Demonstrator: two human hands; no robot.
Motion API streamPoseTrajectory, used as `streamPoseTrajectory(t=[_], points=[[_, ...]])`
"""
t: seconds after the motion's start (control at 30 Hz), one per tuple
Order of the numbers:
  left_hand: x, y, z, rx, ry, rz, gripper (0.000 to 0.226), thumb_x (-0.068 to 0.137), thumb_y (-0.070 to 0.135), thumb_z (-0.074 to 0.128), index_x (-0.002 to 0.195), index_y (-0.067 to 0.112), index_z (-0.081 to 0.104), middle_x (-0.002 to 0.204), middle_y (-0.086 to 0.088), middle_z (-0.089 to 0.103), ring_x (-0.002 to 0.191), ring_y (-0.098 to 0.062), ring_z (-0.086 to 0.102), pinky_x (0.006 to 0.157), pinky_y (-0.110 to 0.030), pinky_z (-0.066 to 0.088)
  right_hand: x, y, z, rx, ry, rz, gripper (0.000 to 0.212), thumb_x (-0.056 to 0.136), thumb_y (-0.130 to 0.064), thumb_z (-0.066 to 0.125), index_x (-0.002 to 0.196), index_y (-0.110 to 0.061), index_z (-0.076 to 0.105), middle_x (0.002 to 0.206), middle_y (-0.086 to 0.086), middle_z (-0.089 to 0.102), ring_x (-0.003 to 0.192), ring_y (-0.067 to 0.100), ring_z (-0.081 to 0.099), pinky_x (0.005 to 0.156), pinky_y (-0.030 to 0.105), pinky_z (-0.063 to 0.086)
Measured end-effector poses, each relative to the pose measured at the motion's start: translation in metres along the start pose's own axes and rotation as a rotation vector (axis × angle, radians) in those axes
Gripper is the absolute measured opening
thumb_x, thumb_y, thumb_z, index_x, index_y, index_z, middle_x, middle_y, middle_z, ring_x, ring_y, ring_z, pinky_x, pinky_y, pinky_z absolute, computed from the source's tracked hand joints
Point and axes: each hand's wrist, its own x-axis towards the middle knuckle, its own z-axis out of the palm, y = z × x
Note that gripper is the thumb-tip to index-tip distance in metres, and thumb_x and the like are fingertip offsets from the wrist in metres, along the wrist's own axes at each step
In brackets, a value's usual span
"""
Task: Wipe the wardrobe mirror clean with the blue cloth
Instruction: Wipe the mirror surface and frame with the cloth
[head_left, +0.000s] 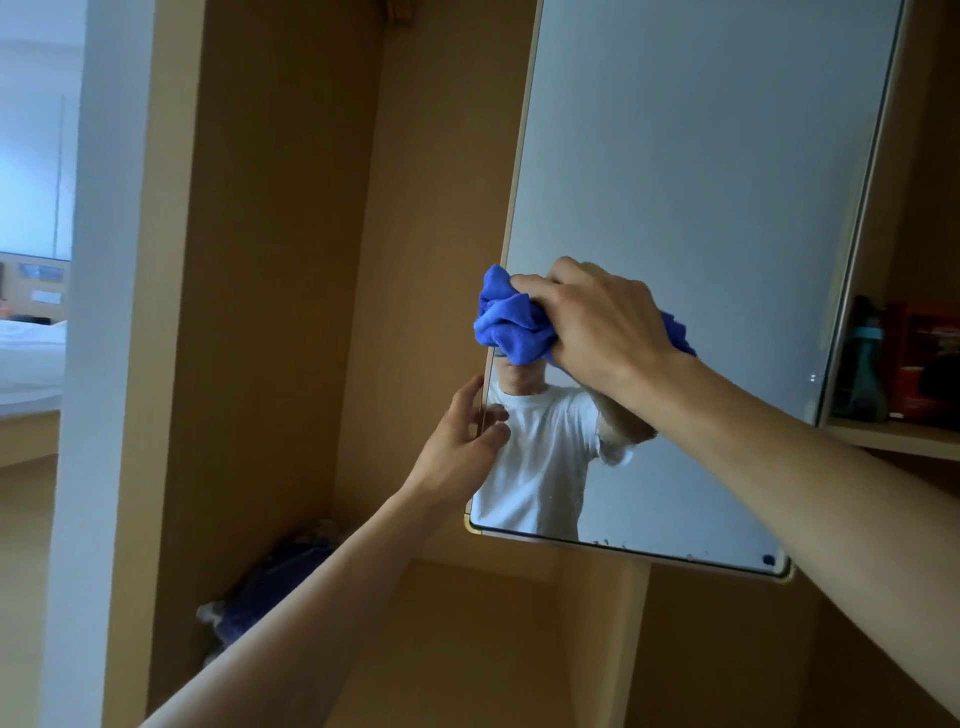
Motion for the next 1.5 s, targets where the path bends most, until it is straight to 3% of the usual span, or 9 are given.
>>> streamPoseTrajectory(t=[0.17,0.33,0.47,0.53,0.63,0.87,1.13,1.27,1.5], points=[[-0.001,-0.005,-0.005,-0.031,0.01,-0.031,0.056,0.097,0.016,0.059,0.144,0.043,0.043,0.117,0.016,0.068,0.108,-0.004,0.066,0.095,-0.029,0.05,-0.004,-0.001,0.002,-0.084,0.028,-0.048,0.038,0.083,-0.022,0.066,0.12,-0.027,0.058,0.099,0.0,0.057,0.087,0.023,0.057,0.058,0.032,0.03],[-0.006,-0.009,-0.008,-0.015,-0.02,-0.041,0.06,0.095,0.015,0.059,0.148,0.039,0.043,0.121,0.017,0.064,0.116,-0.009,0.062,0.107,-0.044,0.048,-0.012,-0.003,0.009,-0.092,0.042,-0.066,0.038,0.091,-0.023,0.06,0.129,-0.026,0.056,0.107,0.0,0.059,0.093,0.023,0.058,0.062,0.031,0.032],[-0.008,-0.013,-0.008,0.038,-0.043,-0.006,0.067,0.091,0.011,0.063,0.147,0.041,0.041,0.118,0.015,0.065,0.115,-0.008,0.061,0.097,-0.029,0.047,-0.023,-0.011,0.017,-0.064,0.026,-0.081,0.039,0.093,-0.016,0.052,0.131,-0.024,0.054,0.112,-0.001,0.059,0.099,0.023,0.057,0.065,0.032,0.035],[-0.01,-0.016,-0.007,0.078,-0.055,0.012,0.063,0.087,0.012,0.064,0.14,0.042,0.047,0.116,0.011,0.066,0.11,-0.01,0.063,0.091,-0.027,0.048,-0.035,-0.014,0.02,-0.052,0.009,-0.097,0.042,0.094,-0.017,0.052,0.135,-0.024,0.051,0.115,0.0,0.058,0.101,0.023,0.056,0.071,0.033,0.041],[-0.017,-0.023,-0.003,0.065,-0.029,0.004,0.055,0.083,0.012,0.064,0.131,0.036,0.053,0.113,0.006,0.067,0.108,-0.013,0.064,0.098,-0.039,0.053,-0.053,-0.023,0.027,-0.022,-0.032,-0.096,0.045,0.095,-0.019,0.052,0.139,-0.024,0.048,0.117,0.0,0.056,0.103,0.022,0.056,0.078,0.034,0.047],[-0.023,-0.027,0.003,-0.004,0.007,0.002,0.036,0.075,0.03,0.063,0.111,0.028,0.062,0.111,-0.008,0.07,0.106,-0.019,0.065,0.099,-0.046,0.052,-0.07,-0.038,0.039,-0.037,-0.084,-0.14,0.05,0.088,-0.012,0.058,0.137,-0.021,0.052,0.114,0.006,0.059,0.101,0.026,0.058,0.075,0.036,0.042],[-0.028,-0.022,0.004,0.024,0.003,-0.03,0.035,0.073,0.035,0.06,0.108,0.036,0.062,0.122,0.009,0.062,0.114,-0.013,0.059,0.098,-0.034,0.048,-0.036,0.001,0.011,0.018,0.008,-0.011,0.046,0.087,-0.022,0.063,0.133,-0.026,0.054,0.108,0.003,0.059,0.1,0.028,0.059,0.061,0.033,0.04],[-0.029,-0.026,0.004,0.034,-0.012,-0.009,0.034,0.076,0.032,0.061,0.11,0.036,0.062,0.124,0.013,0.061,0.12,-0.01,0.056,0.104,-0.04,0.047,-0.027,0.014,0.004,0.014,0.043,0.054,0.038,0.086,-0.023,0.064,0.123,-0.025,0.059,0.096,0.001,0.055,0.091,0.027,0.057,0.059,0.033,0.038],[-0.029,-0.037,0.009,0.014,-0.019,0.003,0.045,0.077,0.029,0.063,0.12,0.044,0.059,0.131,0.009,0.059,0.128,-0.005,0.054,0.113,-0.043,0.041,-0.058,-0.007,0.025,-0.028,-0.002,-0.05,0.044,0.09,-0.015,0.057,0.134,-0.021,0.052,0.116,0.003,0.058,0.107,0.027,0.055,0.069,0.035,0.038]])
